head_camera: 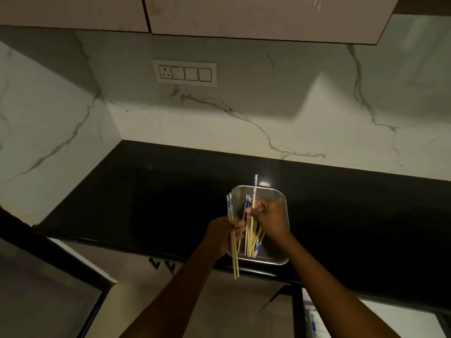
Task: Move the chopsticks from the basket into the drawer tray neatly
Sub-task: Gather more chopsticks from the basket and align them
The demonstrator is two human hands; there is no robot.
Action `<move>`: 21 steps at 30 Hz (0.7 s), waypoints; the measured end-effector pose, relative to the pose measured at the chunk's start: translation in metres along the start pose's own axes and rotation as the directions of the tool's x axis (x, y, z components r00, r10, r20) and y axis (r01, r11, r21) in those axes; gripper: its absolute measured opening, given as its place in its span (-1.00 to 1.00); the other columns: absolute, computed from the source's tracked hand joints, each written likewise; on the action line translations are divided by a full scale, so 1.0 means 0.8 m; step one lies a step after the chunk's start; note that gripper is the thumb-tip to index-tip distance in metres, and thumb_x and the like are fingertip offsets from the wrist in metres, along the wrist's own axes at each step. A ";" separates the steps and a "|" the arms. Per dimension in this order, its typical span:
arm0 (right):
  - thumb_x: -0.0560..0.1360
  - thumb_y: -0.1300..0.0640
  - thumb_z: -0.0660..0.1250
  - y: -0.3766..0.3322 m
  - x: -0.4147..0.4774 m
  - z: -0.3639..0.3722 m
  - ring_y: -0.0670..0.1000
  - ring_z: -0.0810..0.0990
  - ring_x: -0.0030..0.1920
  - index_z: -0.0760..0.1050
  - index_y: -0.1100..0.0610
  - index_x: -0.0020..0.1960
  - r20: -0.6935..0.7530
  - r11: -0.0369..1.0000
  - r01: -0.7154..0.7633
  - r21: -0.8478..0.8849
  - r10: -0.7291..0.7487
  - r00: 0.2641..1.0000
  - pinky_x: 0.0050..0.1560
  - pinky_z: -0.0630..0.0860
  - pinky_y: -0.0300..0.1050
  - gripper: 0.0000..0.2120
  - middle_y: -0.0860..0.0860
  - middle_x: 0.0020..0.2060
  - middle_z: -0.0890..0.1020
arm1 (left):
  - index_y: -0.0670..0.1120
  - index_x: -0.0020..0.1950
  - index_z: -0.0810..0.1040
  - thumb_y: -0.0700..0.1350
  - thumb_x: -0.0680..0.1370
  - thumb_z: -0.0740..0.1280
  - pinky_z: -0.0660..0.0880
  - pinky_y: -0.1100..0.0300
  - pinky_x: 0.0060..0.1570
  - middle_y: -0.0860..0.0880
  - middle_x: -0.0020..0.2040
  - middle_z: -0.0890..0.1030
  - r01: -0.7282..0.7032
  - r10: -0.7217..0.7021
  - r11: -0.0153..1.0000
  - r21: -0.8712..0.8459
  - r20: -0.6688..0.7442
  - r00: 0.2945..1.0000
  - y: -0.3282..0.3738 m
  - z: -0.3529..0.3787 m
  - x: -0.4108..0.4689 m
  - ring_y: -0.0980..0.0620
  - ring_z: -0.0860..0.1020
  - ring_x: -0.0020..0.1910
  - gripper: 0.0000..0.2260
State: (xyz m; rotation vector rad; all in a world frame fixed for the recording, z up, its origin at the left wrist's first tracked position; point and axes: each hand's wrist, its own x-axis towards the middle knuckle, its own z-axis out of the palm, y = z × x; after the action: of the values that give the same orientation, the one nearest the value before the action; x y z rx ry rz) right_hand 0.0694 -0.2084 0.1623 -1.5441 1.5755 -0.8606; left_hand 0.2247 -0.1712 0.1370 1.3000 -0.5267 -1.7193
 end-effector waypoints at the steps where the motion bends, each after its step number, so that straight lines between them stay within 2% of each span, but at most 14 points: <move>1: 0.50 0.10 0.45 0.002 -0.010 0.001 0.09 0.70 -0.24 0.61 0.19 -0.13 0.008 0.999 -0.030 0.035 0.030 1.000 -0.09 0.64 0.08 -0.85 0.10 -0.29 0.71 | -0.24 0.13 0.56 -0.30 0.61 0.24 0.59 0.08 -0.05 -0.16 0.01 0.69 0.007 -0.008 1.000 0.013 0.026 1.000 -0.002 0.006 -0.002 -0.07 0.66 -0.01 -0.85; 3: 0.51 0.12 0.44 0.006 -0.030 0.002 0.19 0.71 -0.23 0.64 0.22 -0.18 0.038 0.988 -0.115 0.107 0.112 0.993 -0.10 0.66 0.13 -0.83 0.14 -0.30 0.71 | -0.24 0.12 0.59 -0.31 0.61 0.23 0.60 0.06 -0.09 -0.15 -0.09 0.67 0.025 -0.027 0.998 0.051 0.032 0.999 -0.007 0.016 -0.006 -0.03 0.65 -0.14 -0.83; 6: 0.55 0.17 0.39 0.013 -0.055 0.005 0.17 0.69 -0.32 0.66 0.26 -0.16 0.089 0.962 -0.220 0.162 0.208 0.974 -0.14 0.66 0.15 -0.82 0.19 -0.30 0.72 | -0.24 0.13 0.59 -0.25 0.63 0.25 0.60 0.05 -0.15 -0.11 -0.22 0.60 0.033 -0.036 0.989 0.147 0.015 0.999 -0.020 0.025 -0.014 -0.02 0.59 -0.27 -0.84; 9: 0.57 0.21 0.36 0.019 -0.072 0.004 0.05 0.64 -0.41 0.63 0.21 -0.20 0.067 0.952 -0.268 0.148 0.260 0.963 -0.22 0.66 0.07 -0.82 0.20 -0.26 0.73 | -0.21 0.15 0.58 -0.21 0.64 0.27 0.64 0.07 -0.24 -0.14 -0.13 0.63 0.049 -0.050 0.979 0.197 0.000 0.999 -0.032 0.030 -0.024 -0.05 0.63 -0.25 -0.85; 12: 0.56 0.30 0.33 0.024 -0.084 0.000 -0.07 0.63 -0.49 0.60 0.19 -0.18 0.073 0.930 -0.329 0.165 0.321 0.944 -0.43 0.60 -0.16 -0.84 0.11 -0.22 0.74 | -0.20 0.12 0.57 -0.25 0.64 0.25 0.63 0.14 -0.34 -0.17 -0.04 0.64 0.081 -0.083 0.979 0.189 0.004 0.997 -0.042 0.034 -0.032 -0.02 0.65 -0.29 -0.87; 14: 0.56 0.32 0.32 0.027 -0.089 -0.002 -0.11 0.63 -0.51 0.60 0.23 -0.16 0.074 0.925 -0.347 0.156 0.339 0.938 -0.46 0.56 -0.22 -0.85 0.07 -0.23 0.73 | -0.21 0.19 0.53 -0.26 0.64 0.24 0.63 0.12 -0.33 -0.19 0.01 0.63 0.098 -0.102 0.975 0.200 0.008 0.995 -0.046 0.037 -0.035 -0.02 0.65 -0.29 -0.84; 17: 0.57 0.28 0.33 0.031 -0.094 -0.002 -0.06 0.66 -0.43 0.62 0.30 -0.10 0.069 0.939 -0.327 0.105 0.322 0.944 -0.37 0.63 -0.16 -0.86 0.11 -0.26 0.71 | -0.22 0.26 0.48 -0.28 0.64 0.23 0.65 0.05 -0.27 -0.22 0.02 0.61 0.116 -0.122 0.968 0.222 0.013 0.992 -0.050 0.040 -0.036 -0.07 0.66 -0.21 -0.80; 19: 0.57 0.26 0.33 0.035 -0.095 -0.001 0.04 0.71 -0.32 0.64 0.28 -0.12 0.080 0.952 -0.299 0.069 0.294 0.952 -0.23 0.69 -0.08 -0.84 0.15 -0.28 0.72 | -0.23 0.24 0.49 -0.29 0.63 0.22 0.66 0.04 -0.28 -0.21 -0.02 0.63 0.138 -0.148 0.964 0.227 0.028 0.989 -0.050 0.040 -0.038 -0.12 0.67 -0.14 -0.80; 21: 0.56 0.28 0.31 0.039 -0.094 -0.002 0.05 0.72 -0.26 0.65 0.25 -0.15 0.108 0.953 -0.297 0.059 0.290 0.951 -0.21 0.67 -0.10 -0.83 0.12 -0.28 0.72 | -0.22 0.21 0.53 -0.29 0.63 0.23 0.67 0.05 -0.27 -0.18 -0.03 0.68 0.149 -0.167 0.961 0.234 0.057 0.984 -0.050 0.035 -0.039 -0.14 0.70 -0.10 -0.82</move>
State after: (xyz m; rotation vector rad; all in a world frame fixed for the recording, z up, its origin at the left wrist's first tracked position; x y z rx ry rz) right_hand 0.0517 -0.1317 0.1400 -1.2395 1.6301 -0.6589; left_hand 0.1846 -0.1291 0.1336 1.4767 -0.6983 -1.8892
